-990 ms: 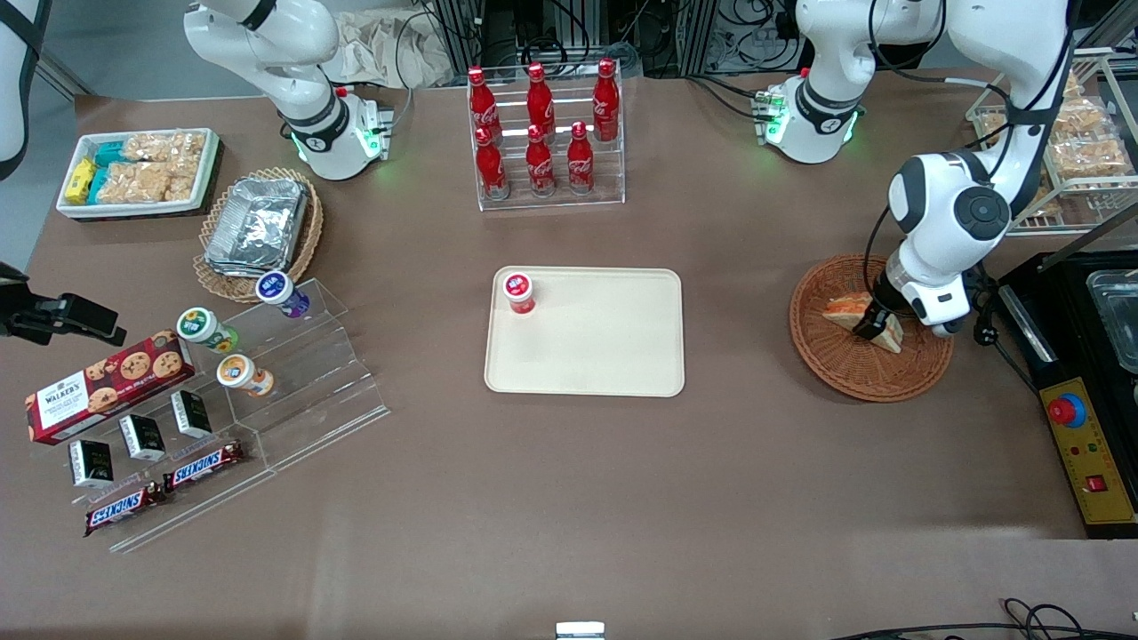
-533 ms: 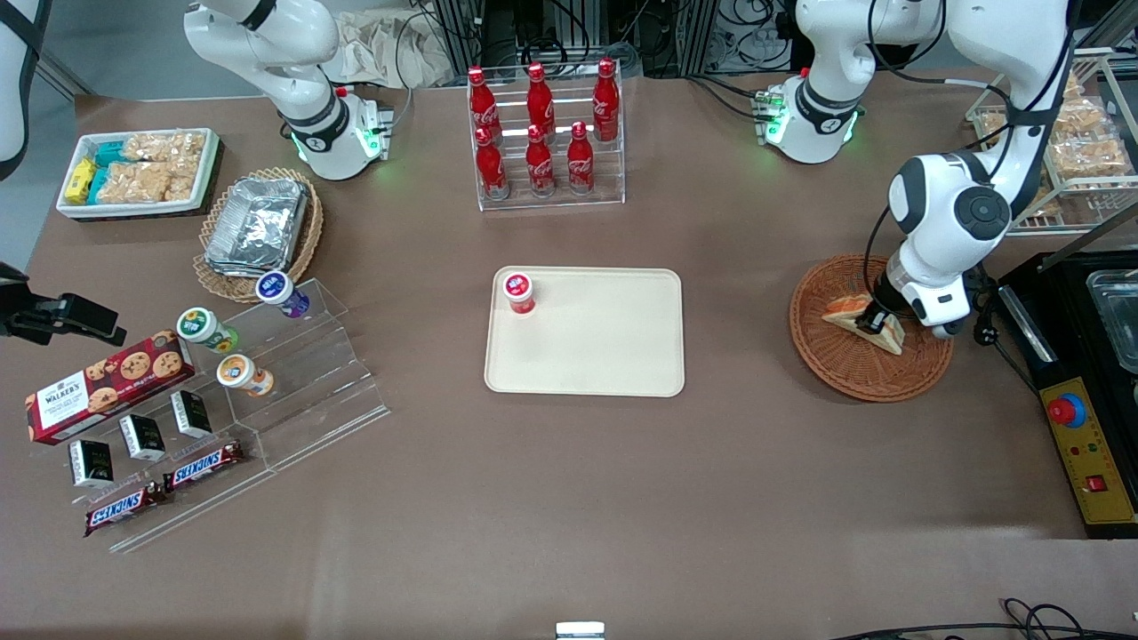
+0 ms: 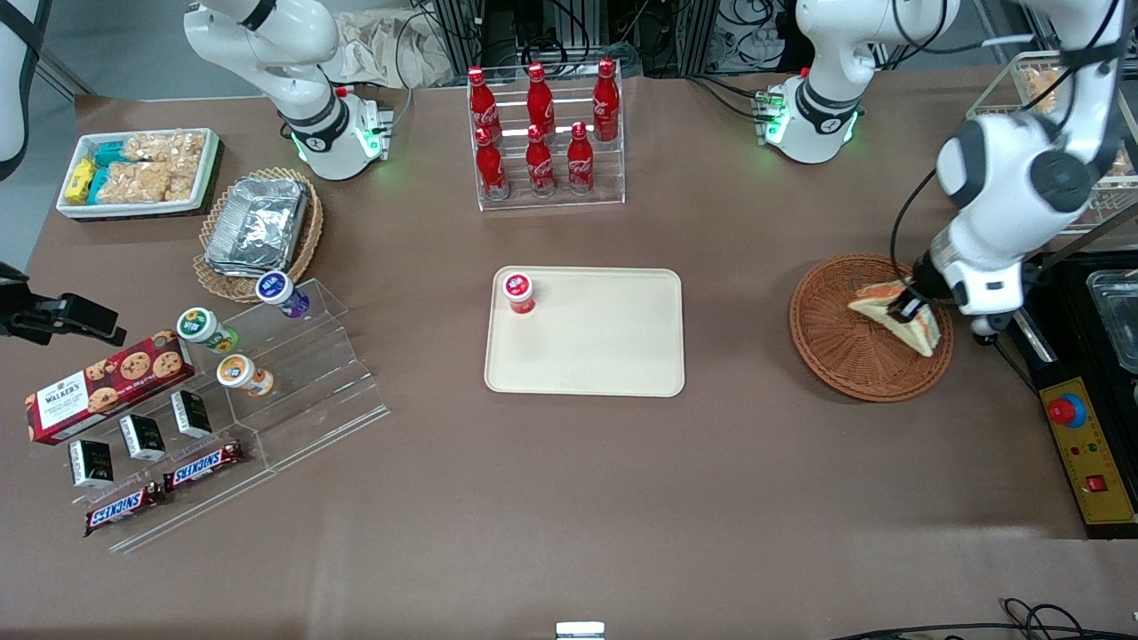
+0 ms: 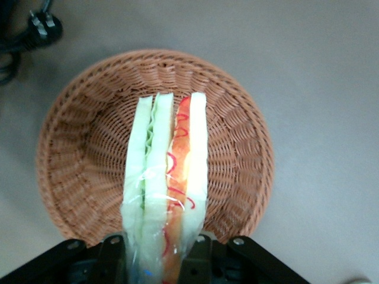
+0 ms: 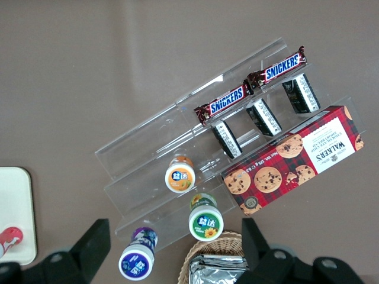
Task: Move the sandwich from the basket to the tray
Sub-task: 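Lift the sandwich up out of the basket with the left gripper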
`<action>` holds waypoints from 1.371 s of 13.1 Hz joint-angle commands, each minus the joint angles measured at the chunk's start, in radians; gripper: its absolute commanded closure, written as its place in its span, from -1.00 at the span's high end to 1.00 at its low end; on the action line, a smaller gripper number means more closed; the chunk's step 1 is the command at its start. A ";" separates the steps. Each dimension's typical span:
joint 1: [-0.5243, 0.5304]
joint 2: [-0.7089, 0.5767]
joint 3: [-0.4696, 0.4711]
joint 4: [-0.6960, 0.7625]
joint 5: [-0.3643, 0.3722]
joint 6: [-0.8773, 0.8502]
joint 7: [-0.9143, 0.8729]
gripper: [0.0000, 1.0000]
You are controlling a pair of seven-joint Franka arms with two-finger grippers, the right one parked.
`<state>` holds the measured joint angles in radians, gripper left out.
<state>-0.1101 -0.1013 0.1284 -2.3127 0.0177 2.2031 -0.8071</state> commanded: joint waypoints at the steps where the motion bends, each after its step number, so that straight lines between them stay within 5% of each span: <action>1: 0.000 0.002 0.005 0.229 0.013 -0.283 0.089 -1.00; 6: -0.002 0.006 -0.016 0.522 -0.005 -0.595 0.348 -1.00; 10: -0.002 0.011 -0.139 0.650 -0.059 -0.686 0.638 -1.00; 18: -0.017 0.167 -0.461 0.651 -0.048 -0.574 0.516 -1.00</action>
<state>-0.1278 -0.0121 -0.2902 -1.6909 -0.0345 1.5981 -0.2351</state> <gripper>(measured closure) 0.758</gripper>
